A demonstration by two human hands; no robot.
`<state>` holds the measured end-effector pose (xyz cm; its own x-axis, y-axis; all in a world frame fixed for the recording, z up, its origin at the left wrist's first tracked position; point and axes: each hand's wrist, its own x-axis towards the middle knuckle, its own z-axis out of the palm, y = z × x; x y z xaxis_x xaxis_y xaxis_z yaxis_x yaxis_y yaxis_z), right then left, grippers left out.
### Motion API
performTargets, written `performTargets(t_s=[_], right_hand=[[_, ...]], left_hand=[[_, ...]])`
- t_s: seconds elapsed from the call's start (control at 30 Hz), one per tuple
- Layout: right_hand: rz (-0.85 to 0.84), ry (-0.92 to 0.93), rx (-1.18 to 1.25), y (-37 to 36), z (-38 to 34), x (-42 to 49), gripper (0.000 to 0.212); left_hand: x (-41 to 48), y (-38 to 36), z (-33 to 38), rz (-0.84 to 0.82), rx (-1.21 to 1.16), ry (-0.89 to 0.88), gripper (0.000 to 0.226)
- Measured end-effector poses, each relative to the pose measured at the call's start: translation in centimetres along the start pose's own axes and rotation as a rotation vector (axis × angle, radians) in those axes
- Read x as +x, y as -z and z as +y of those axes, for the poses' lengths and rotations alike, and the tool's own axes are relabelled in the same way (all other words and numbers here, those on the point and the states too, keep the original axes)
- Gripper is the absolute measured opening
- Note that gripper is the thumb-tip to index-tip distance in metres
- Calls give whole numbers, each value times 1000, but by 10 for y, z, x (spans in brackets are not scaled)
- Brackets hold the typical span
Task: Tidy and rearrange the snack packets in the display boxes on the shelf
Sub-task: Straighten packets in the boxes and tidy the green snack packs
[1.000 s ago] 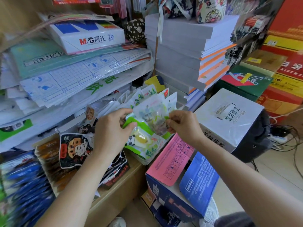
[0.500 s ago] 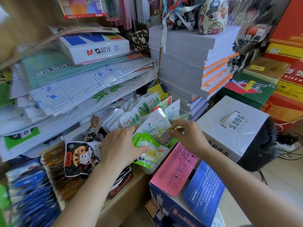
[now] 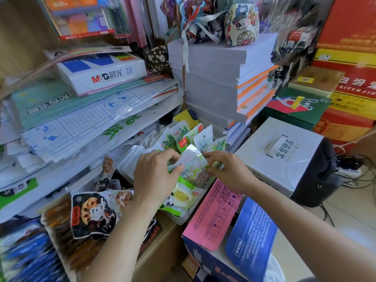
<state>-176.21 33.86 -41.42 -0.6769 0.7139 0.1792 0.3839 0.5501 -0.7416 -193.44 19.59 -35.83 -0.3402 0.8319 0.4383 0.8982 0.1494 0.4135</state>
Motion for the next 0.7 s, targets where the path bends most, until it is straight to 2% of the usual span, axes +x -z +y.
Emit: performTargets(t_s=[0.13,0.23,0.33,0.47,0.6,0.7], right_hand=[[109,-59,-19,10,6,4,17],[99,-92,108,24,6,0,31],[26,-9,253,34,0,-4,35],[52,50,272,37,-6,3,44],[17,54,231,33,-3,9,9],[43,5,167,40,9,13,13]], left_hand=[[1,-7,15,-2,-60,48,12],[9,-15,28,-19,-89,53,12],[16,-23,37,-25,-150,53,11],[17,-26,40,-56,-254,50,10],[15,-19,29,-142,-224,97,37],[9,-9,17,-236,-81,63,53]])
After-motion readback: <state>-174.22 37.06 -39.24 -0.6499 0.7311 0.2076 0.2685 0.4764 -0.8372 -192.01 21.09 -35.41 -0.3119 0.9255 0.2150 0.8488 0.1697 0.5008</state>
